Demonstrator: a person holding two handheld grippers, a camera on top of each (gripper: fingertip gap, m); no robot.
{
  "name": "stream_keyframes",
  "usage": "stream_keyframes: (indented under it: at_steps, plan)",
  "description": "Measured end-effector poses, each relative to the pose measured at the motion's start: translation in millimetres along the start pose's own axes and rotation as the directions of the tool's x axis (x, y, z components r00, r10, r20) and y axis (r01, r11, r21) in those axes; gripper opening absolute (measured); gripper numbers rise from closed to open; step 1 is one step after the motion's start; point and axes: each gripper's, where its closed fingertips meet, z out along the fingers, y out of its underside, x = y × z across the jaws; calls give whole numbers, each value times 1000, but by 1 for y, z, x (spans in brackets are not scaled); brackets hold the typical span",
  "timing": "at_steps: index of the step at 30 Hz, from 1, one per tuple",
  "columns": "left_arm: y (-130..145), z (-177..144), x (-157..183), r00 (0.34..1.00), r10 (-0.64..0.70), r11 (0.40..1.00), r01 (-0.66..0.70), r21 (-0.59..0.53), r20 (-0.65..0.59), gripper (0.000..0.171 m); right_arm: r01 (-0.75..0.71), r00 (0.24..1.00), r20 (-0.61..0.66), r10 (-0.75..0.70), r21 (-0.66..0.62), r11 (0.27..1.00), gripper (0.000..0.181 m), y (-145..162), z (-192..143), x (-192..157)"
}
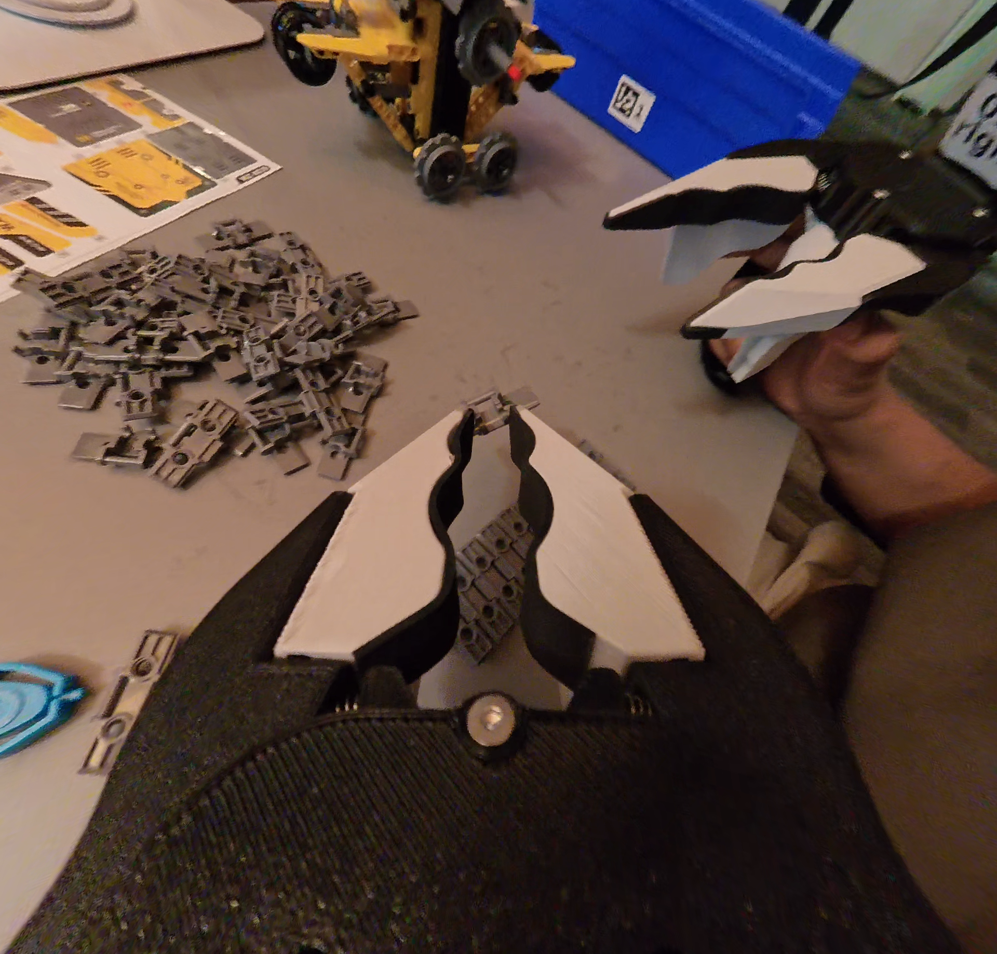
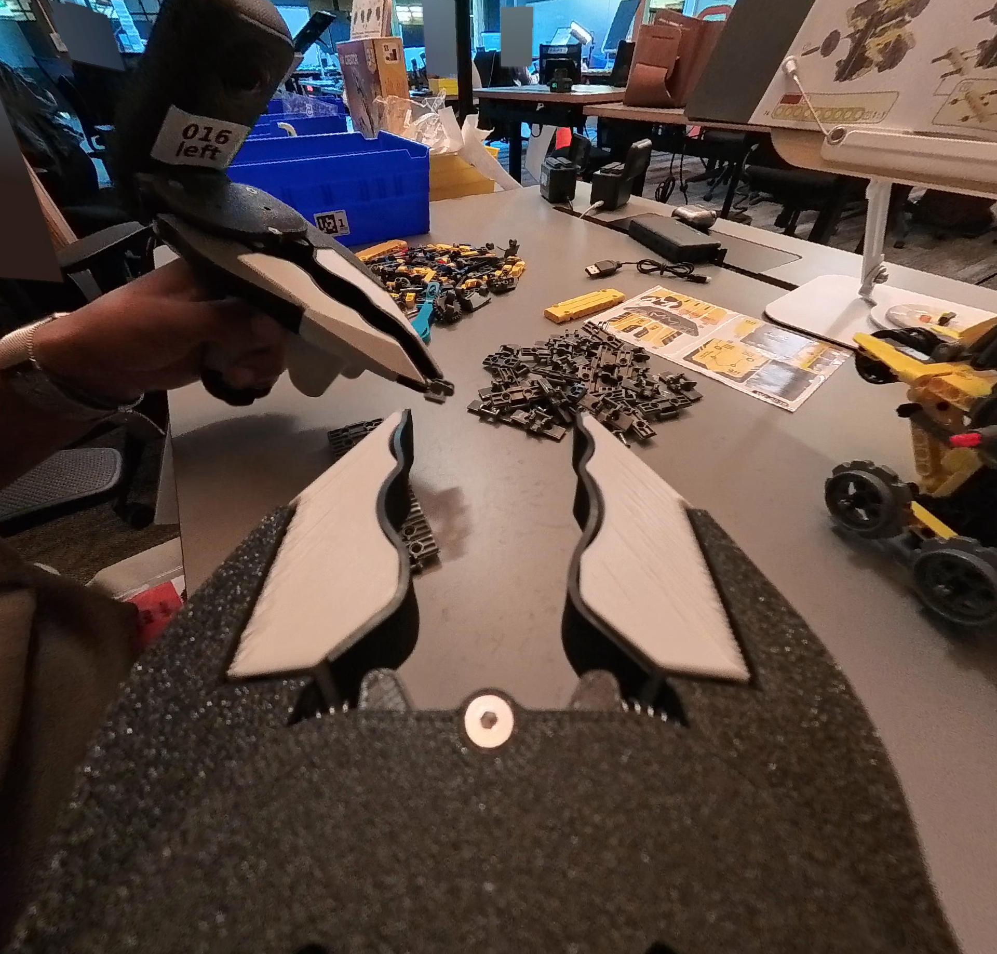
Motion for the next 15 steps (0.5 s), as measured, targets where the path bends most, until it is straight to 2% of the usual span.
stream_keyframes:
  at_steps: [7, 15]
  plan:
    - [-2, 5, 12, 991, -79, 996, 82, 20, -108, 10, 2, 1000, -1, -2, 1, 1000, 58, 0, 0, 0]
    - [-9, 7, 22, 986, -79, 995, 87, 45, -143, 10, 5, 1000, -2, -5, -6, 1000, 58, 1, 1, 0]
